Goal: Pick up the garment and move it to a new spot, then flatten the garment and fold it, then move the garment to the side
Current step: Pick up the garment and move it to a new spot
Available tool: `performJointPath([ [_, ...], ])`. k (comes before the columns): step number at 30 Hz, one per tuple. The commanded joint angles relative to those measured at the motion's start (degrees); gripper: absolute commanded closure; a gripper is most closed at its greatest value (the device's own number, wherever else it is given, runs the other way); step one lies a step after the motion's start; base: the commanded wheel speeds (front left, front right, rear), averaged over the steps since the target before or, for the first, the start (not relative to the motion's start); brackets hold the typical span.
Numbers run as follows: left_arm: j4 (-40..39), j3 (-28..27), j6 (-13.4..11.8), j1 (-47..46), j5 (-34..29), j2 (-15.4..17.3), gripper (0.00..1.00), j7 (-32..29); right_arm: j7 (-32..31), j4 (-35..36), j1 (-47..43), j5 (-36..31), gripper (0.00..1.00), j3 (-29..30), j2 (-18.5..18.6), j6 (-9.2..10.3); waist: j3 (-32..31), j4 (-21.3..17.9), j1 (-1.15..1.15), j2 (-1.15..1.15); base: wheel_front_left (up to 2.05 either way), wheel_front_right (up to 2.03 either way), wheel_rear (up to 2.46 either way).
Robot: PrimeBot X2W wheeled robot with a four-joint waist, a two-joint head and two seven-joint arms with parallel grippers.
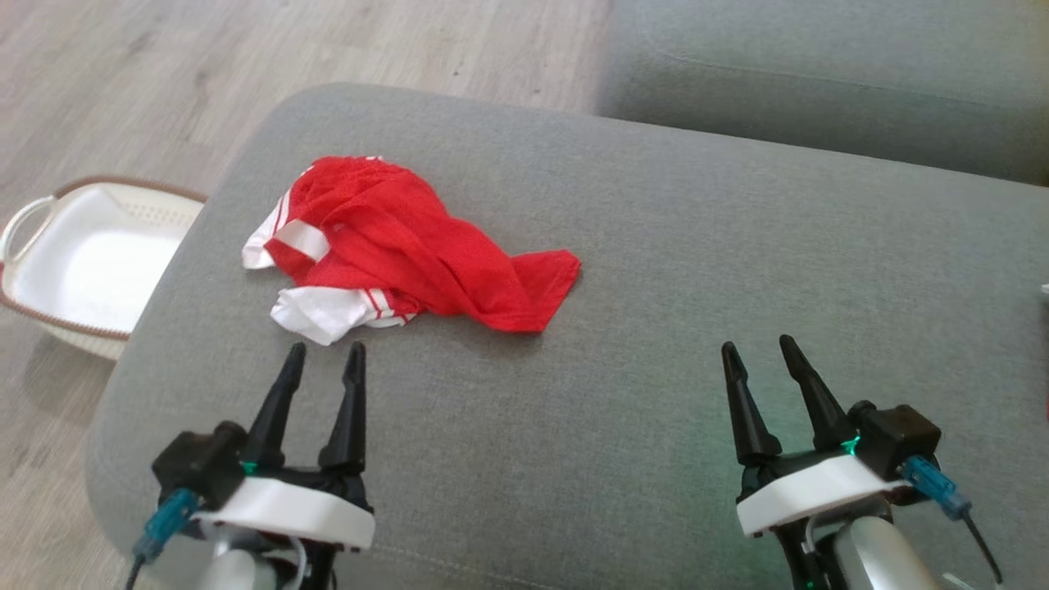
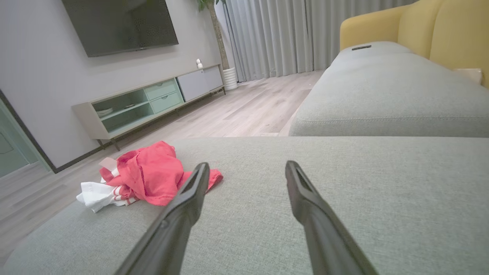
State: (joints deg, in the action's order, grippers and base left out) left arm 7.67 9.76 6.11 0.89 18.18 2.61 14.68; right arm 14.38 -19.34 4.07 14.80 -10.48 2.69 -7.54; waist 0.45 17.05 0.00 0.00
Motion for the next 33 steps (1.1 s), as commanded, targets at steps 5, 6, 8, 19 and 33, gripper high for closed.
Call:
performJointPath([
  [5,-0.87,-3.92,0.61,-5.17,-1.87,0.27,0.0,0.32,0.62,1.4,3.06,-0.04,0.0,-1.36,0.19,0.05,2.04,-0.18,0.0,0.0,0.0,0.0,0.0],
  [6,-0.66,-4.34,0.73,-5.68,-2.45,0.27,0.0,0.32,0.62,1.48,3.33,-0.13,0.0,-1.36,0.19,0.05,2.7,-0.52,0.0,0.0,0.0,0.0,0.0],
  [8,0.01,-5.31,0.94,-7.09,-3.63,0.41,0.0,0.32,0.62,1.68,3.94,-0.53,0.0,-1.04,0.19,0.05,4.21,-1.23,0.0,0.0,0.0,0.0,0.0],
  [19,17.12,-3.52,1.35,-25.45,-3.31,10.09,0.0,-0.54,-0.65,7.04,9.11,-4.99,0.0,1.94,0.19,0.05,16.34,-5.43,0.0,0.0,0.0,0.0,0.0],
  [33,34.33,23.42,1.37,-45.66,16.33,24.92,0.0,-11.3,-2.58,13.55,11.37,-6.61,0.0,3.52,0.19,0.05,24.65,-9.17,0.0,0.0,0.0,0.0,0.0],
])
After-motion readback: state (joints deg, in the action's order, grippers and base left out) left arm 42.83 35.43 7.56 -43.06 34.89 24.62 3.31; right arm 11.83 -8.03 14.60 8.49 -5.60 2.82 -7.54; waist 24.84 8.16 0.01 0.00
